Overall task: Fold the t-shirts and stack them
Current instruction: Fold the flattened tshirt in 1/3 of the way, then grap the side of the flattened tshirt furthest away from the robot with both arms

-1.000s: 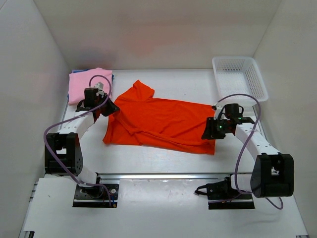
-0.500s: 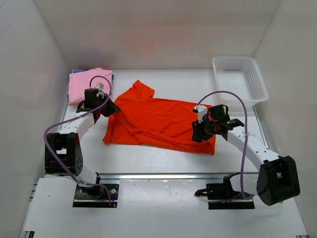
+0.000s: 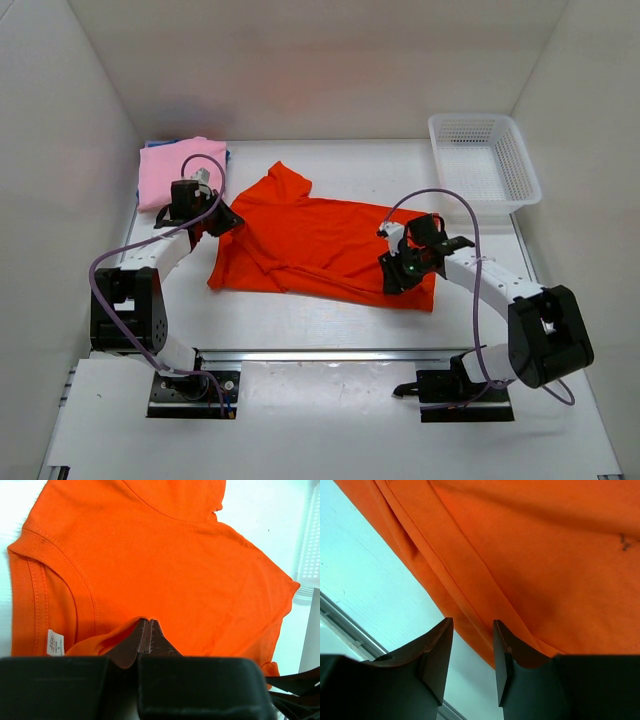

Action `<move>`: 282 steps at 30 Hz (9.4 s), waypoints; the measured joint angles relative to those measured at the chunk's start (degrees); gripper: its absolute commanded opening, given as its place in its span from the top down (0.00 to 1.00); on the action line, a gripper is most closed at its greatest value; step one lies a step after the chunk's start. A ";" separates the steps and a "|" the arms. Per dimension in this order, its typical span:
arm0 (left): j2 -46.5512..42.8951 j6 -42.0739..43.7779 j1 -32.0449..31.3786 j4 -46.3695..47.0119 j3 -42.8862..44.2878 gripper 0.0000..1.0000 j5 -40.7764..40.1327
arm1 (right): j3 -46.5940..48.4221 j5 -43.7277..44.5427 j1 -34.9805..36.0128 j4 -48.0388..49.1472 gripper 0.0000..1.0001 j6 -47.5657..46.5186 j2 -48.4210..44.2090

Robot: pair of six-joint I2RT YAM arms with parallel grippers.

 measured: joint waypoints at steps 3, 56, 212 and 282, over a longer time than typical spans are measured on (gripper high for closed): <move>0.00 -0.02 0.00 0.26 -0.24 1.00 0.07 | 0.04 0.02 0.42 0.04 0.65 0.02 1.38; -4.87 8.83 -12.35 -13.77 -11.54 0.68 -12.13 | -3.87 7.63 -3.34 2.56 0.94 15.67 -1.40; -3.96 28.24 -14.29 -41.83 18.80 0.45 -28.17 | 10.56 18.36 -7.58 -9.05 0.46 22.03 -2.91; 39.80 27.71 -4.09 -36.65 49.00 1.00 -17.11 | 36.89 40.59 -8.44 8.96 0.50 31.91 35.47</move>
